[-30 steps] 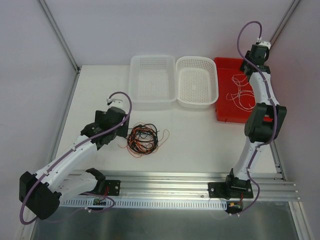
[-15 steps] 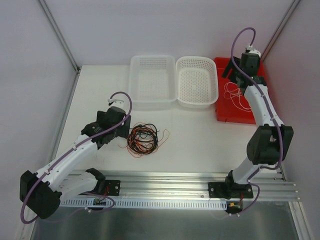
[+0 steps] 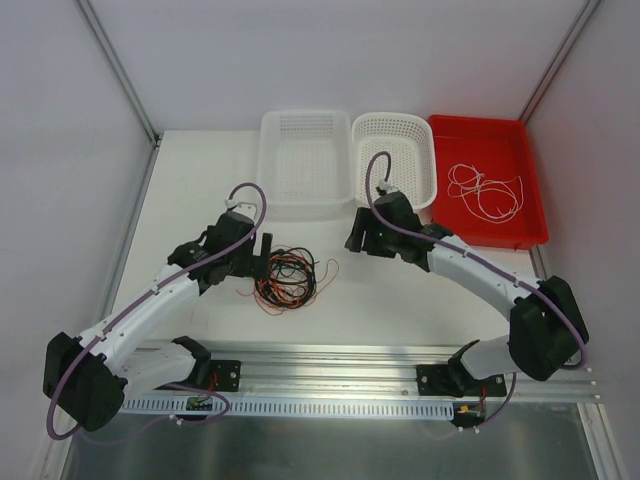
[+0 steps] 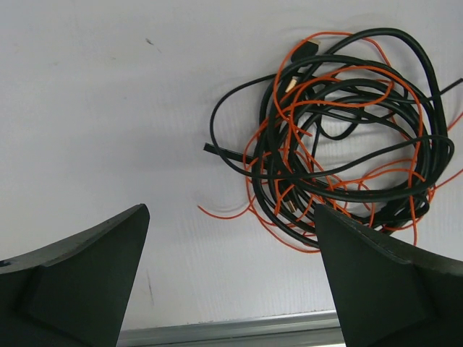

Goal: Untangle the cables

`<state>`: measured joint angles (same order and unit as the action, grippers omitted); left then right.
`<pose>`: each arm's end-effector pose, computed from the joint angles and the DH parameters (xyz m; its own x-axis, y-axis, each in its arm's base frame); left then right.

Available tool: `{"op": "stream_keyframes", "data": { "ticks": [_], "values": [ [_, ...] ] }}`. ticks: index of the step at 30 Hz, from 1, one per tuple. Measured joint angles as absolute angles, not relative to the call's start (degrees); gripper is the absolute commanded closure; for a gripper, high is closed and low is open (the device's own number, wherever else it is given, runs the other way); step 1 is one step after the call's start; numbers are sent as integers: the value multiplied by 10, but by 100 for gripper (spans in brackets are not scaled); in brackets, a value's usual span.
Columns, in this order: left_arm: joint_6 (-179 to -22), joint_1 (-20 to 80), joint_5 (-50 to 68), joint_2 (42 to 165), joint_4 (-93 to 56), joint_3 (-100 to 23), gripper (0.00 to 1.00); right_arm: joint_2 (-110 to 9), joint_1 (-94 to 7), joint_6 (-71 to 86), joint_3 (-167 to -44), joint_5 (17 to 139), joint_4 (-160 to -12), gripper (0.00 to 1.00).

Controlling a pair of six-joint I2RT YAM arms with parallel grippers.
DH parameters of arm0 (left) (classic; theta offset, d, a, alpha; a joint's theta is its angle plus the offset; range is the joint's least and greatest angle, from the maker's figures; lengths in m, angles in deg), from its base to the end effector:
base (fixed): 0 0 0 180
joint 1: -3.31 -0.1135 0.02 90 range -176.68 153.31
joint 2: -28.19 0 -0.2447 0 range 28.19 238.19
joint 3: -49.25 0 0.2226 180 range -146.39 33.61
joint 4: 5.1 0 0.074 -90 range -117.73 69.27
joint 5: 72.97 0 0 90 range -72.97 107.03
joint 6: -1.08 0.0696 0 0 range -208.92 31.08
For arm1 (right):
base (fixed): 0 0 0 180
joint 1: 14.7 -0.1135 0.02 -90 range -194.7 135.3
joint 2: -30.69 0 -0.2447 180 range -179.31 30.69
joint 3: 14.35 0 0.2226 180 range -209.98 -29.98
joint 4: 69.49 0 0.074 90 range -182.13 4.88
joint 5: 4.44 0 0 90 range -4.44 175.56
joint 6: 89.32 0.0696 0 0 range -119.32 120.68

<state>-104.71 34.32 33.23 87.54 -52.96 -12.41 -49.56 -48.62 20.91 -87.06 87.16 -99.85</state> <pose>0.1954 -0.0948 0.2324 -0.6778 0.1025 -0.7281 0.1484 0.9889 0.0011 0.2604 0.1728 0.2373 -0.6649 -0.0306 -0.7463 -0.3300 0.9084 0.2568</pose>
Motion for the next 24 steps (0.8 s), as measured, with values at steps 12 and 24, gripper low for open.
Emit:
{"op": "stream_keyframes", "data": {
  "ticks": [12,24],
  "values": [
    [-1064,343,265,950,-513,-129,1,-594,-607,308,-830,885,-897,55],
    [-1080,343,246,1019,-502,-138,1,-642,-626,325,-818,914,-876,95]
  ]
}}
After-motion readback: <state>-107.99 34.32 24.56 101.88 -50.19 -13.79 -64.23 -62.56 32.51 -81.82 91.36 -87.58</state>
